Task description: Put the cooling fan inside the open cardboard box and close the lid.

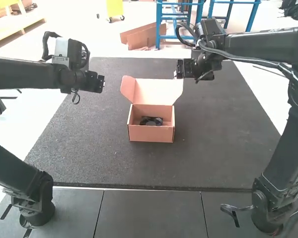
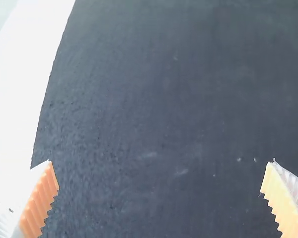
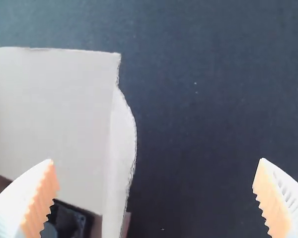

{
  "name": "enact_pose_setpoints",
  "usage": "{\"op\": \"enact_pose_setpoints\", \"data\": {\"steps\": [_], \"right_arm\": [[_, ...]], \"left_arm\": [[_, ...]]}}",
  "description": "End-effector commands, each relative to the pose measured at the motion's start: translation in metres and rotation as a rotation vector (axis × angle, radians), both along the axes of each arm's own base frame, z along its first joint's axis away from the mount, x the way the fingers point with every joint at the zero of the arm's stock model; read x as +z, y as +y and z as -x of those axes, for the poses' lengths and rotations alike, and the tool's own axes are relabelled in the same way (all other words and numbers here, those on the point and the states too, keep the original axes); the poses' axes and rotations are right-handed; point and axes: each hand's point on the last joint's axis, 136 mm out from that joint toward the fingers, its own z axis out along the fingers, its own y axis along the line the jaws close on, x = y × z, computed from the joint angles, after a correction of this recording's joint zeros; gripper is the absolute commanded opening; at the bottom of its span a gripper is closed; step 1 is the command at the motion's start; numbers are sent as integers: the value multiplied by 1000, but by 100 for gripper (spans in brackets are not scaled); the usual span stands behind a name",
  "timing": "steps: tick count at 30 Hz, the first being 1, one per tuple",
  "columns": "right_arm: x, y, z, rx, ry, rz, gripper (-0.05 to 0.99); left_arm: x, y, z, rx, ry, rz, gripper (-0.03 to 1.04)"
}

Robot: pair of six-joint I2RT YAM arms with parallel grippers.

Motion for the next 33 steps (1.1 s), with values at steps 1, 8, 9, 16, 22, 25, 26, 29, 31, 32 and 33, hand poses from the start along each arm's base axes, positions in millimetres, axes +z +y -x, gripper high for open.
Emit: {"op": "enact_pose_setpoints", "data": {"steps": [1, 8, 9, 16, 22, 25, 26, 29, 31, 32, 33], "right_arm": [[19, 2, -7, 20, -76, 5, 89], [15, 10, -17, 47, -74, 6, 89], [15, 11, -18, 49, -73, 4, 89], [19, 18, -27, 66, -68, -13, 89], [9, 24, -22, 97, 4, -15, 89], [5, 25, -20, 105, 30, -9, 89], [1, 25, -20, 105, 38, -6, 89], [-2, 26, -21, 108, 52, 1, 89], [-5, 27, -23, 109, 59, 5, 89], [-5, 26, -24, 111, 59, 8, 89], [-7, 27, -26, 111, 62, 9, 89]], "left_arm": [[14, -5, -22, -10, -41, 0, 97], [6, -12, -57, -12, -41, 8, 97], [6, -12, -61, -11, -41, 11, 97], [3, -24, -79, -38, -37, 43, 97], [1, -55, -79, -118, -14, 143, 97], [-3, -76, -75, -165, 3, 162, 97], [-4, -82, -74, -177, 8, 169, 97], [-7, -93, -72, -198, 18, 186, 97], [-9, -97, -71, -209, 23, 192, 97], [-10, -97, -72, -210, 25, 193, 97], [-11, -97, -72, -210, 27, 195, 97]]}}
